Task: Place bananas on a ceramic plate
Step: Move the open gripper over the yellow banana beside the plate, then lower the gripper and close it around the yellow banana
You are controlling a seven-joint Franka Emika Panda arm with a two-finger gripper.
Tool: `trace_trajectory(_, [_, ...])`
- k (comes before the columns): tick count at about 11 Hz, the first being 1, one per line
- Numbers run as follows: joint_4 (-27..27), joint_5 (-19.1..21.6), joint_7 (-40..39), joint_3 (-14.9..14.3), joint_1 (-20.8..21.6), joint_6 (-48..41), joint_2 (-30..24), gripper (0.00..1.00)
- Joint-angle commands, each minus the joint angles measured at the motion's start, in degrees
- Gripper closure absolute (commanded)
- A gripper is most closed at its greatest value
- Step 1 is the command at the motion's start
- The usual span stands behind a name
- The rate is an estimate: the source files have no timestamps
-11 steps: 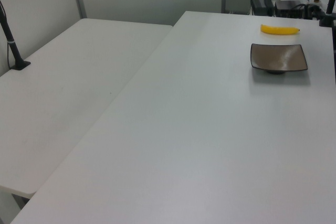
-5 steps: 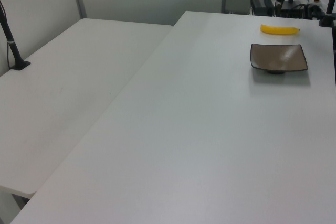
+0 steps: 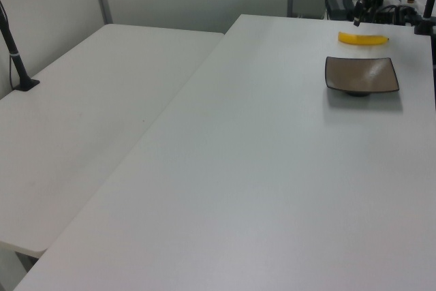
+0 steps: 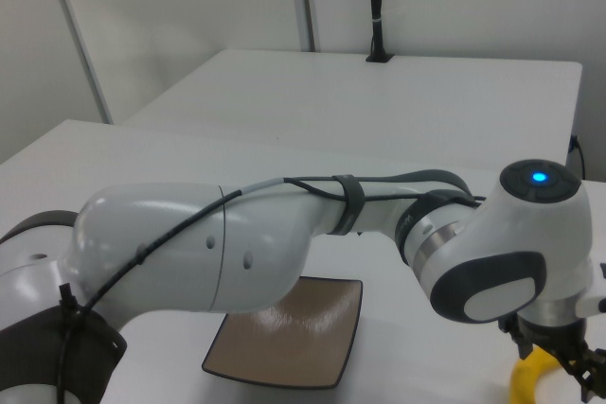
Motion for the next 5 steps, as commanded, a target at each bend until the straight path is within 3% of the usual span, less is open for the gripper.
trace_trajectory(1, [-0.2, -0.1, -0.8, 2.4, 0.1, 1.0, 1.3, 0.00])
trace_trajectory(5, [-1.3, -0.4, -0.7, 3.0, 1.4, 1.1, 1.4, 0.00])
